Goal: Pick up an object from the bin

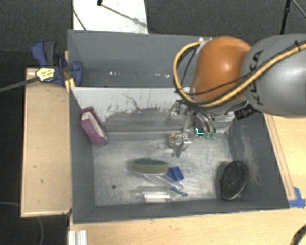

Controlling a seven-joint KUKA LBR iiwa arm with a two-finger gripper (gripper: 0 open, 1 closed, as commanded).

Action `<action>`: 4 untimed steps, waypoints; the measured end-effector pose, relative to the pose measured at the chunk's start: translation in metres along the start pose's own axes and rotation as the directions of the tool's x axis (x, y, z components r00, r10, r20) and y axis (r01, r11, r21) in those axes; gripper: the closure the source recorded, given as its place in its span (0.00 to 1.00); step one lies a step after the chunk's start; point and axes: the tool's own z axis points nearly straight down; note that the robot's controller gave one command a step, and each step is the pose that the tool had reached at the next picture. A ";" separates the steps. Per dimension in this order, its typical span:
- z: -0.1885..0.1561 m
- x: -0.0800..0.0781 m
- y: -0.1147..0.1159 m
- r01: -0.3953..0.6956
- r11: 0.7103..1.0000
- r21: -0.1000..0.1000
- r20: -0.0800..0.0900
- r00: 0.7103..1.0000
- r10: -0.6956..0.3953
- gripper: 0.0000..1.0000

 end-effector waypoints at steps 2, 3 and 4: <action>0.097 0.101 -0.012 0.008 1.000 0.001 0.022 1.000 -0.008 0.00; 0.098 0.071 -0.036 0.371 0.928 0.003 0.012 0.928 -0.371 0.00; 0.096 0.069 -0.035 0.367 0.930 0.004 0.017 0.930 -0.367 1.00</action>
Offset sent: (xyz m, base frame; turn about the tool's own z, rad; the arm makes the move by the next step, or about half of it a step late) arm -0.0498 0.0114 -0.0968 0.1573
